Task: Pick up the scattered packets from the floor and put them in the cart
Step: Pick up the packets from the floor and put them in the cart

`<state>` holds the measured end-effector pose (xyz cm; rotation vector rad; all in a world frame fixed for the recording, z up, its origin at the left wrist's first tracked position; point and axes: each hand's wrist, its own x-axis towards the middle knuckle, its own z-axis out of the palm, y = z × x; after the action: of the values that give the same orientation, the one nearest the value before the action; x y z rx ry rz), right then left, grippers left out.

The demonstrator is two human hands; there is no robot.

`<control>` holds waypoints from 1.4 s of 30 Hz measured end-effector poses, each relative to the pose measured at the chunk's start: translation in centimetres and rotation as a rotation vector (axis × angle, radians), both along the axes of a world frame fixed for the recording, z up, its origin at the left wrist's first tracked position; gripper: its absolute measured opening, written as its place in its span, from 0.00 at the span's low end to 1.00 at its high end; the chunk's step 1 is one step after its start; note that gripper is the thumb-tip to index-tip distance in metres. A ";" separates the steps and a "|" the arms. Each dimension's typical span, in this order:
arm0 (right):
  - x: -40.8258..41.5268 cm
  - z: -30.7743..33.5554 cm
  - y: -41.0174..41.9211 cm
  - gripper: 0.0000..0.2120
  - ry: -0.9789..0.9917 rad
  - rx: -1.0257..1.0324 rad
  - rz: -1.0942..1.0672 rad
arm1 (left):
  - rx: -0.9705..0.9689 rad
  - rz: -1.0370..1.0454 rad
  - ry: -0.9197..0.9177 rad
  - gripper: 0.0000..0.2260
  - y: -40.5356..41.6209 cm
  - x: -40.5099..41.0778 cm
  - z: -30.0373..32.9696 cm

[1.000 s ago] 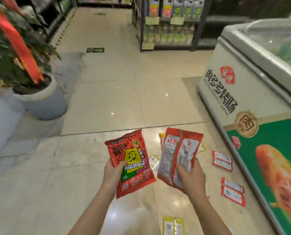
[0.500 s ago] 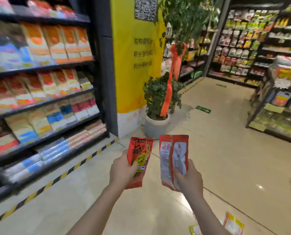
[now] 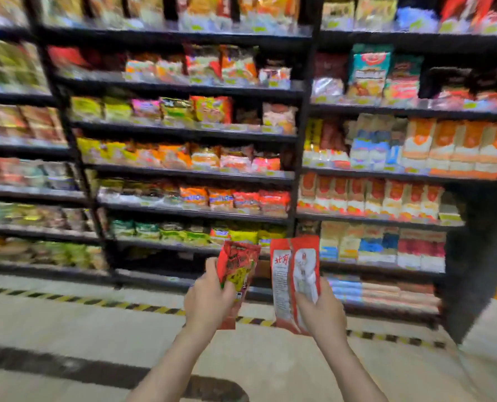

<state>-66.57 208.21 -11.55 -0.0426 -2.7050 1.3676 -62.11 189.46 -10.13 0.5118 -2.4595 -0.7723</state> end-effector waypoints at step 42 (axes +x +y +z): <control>-9.9 1.9 -123.5 0.16 0.130 0.058 1.178 | -0.025 1.170 -0.051 0.17 -108.8 7.7 1.1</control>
<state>-76.48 84.71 -9.66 1.7812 -2.6300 1.3251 -54.45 80.63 -9.02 1.7120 -1.7099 -0.2116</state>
